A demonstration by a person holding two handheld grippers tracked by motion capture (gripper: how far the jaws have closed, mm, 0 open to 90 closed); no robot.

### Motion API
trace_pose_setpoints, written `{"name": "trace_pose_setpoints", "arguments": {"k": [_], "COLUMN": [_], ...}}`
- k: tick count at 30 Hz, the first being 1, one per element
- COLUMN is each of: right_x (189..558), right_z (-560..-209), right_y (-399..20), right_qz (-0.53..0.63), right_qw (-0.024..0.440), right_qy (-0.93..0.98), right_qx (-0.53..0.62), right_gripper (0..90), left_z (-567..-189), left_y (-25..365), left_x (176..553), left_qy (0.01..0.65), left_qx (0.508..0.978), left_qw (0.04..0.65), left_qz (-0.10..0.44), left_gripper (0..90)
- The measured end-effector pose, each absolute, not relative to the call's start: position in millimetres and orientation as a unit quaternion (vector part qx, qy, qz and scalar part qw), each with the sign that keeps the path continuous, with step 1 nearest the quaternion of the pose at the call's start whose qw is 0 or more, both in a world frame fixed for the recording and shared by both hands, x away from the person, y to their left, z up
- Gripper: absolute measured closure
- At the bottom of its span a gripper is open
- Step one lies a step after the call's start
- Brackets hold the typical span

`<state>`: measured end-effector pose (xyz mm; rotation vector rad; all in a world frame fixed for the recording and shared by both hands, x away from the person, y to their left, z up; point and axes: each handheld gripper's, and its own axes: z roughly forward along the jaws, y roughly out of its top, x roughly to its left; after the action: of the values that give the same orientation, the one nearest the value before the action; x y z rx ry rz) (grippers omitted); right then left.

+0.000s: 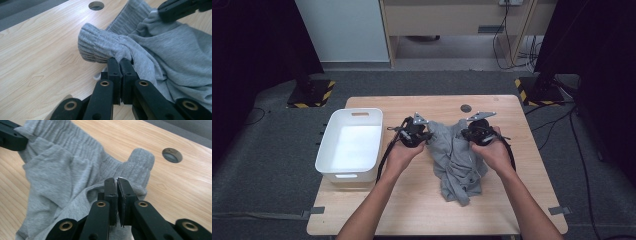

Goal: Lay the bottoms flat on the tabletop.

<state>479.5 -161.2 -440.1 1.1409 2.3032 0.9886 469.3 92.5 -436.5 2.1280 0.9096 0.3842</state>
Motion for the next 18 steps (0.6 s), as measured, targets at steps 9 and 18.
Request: {"name": "trace_pose_setpoints", "arguments": {"k": [9, 18], "right_x": [478.0, 479.9], "right_z": [-423.4, -416.1], "right_y": [-170.0, -182.8], "right_qz": [0.356, 0.341], "right_qw": [0.208, 0.225], "right_qy": [0.816, 0.816], "right_qx": [0.406, 0.409], "right_gripper": [87.3, 87.3], "left_z": [-427.6, -420.4], "left_y": [114.8, 109.8], "left_x": [471.4, 471.2], "left_qy": [0.373, 0.368], "left_qx": [0.825, 0.83], "left_qw": [0.393, 0.385], "left_qz": [0.16, 0.166], "left_gripper": [88.6, 88.6]}}
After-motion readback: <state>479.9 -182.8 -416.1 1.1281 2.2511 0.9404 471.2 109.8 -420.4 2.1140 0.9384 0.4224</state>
